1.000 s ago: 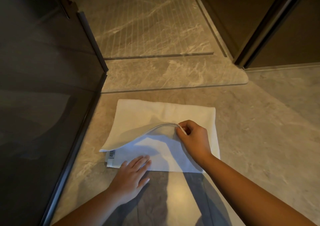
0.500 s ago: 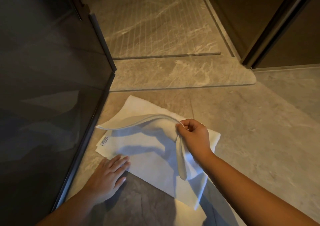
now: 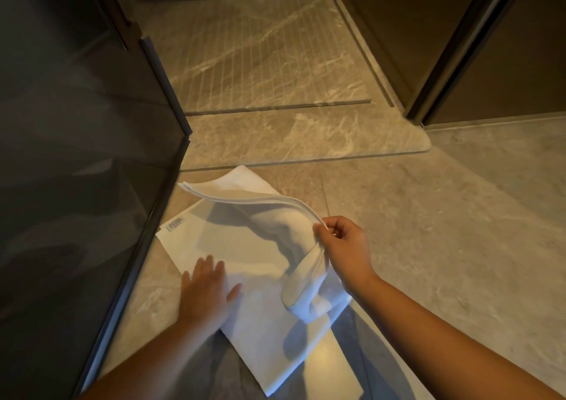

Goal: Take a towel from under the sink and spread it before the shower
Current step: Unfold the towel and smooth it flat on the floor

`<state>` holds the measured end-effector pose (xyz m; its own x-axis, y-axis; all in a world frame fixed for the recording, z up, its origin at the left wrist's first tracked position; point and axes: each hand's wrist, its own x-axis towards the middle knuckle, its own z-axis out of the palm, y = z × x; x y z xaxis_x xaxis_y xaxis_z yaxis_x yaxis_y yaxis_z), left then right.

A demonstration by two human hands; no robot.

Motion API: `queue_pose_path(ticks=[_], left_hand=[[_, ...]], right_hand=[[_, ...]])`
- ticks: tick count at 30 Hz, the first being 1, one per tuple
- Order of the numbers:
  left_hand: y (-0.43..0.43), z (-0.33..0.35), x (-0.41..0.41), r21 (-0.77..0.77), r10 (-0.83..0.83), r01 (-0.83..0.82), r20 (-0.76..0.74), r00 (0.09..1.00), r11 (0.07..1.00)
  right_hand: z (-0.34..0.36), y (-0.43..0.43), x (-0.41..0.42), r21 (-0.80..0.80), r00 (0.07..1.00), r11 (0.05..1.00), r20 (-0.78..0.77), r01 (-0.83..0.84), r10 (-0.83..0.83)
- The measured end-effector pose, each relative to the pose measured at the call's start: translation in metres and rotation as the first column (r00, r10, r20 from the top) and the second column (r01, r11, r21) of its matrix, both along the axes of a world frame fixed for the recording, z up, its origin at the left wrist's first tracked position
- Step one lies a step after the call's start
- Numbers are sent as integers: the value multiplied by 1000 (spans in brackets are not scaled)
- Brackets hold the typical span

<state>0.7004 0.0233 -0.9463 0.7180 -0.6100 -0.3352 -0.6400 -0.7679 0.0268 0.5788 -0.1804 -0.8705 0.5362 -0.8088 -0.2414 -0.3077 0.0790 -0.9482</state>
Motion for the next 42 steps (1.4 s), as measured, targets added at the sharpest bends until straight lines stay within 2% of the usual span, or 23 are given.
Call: queue_pose_path(ticks=[4, 7, 15, 21, 31, 35, 38, 40, 42], left_hand=[[-26, -10, -39, 94, -107, 119, -125, 986, 988], [-27, -13, -43, 183, -170, 187, -105, 980, 965], [-14, -22, -14, 256, -306, 305, -37, 951, 917], [-4, -22, 10, 231, -304, 323, -117, 946, 918], [10, -14, 24, 157, -262, 288, -166, 951, 945], [14, -11, 20, 137, -256, 281, -175, 951, 950], [18, -9, 15, 112, -269, 289, -165, 949, 951], [21, -8, 11, 104, -264, 283, -162, 951, 954], [23, -8, 7, 103, -260, 278, -159, 952, 955]], right_hand=[[-2, -4, -5, 10, 1000, 1000, 2, -1, 1], [-7, -11, -11, 8, 1000, 1000, -14, 9, -9], [-18, -43, -37, 64, 988, 986, -45, 153, -150], [-25, -55, -50, 48, 975, 976, -78, 210, -206], [-22, -59, -53, 10, 990, 991, -56, 131, -130], [-14, -78, -54, -46, 992, 998, -117, 34, -39], [-14, -96, -58, -54, 980, 998, -192, 39, -48], [-16, -106, -63, 3, 977, 994, -185, 109, -107], [-15, -108, -66, 125, 978, 977, -142, 174, -156]])
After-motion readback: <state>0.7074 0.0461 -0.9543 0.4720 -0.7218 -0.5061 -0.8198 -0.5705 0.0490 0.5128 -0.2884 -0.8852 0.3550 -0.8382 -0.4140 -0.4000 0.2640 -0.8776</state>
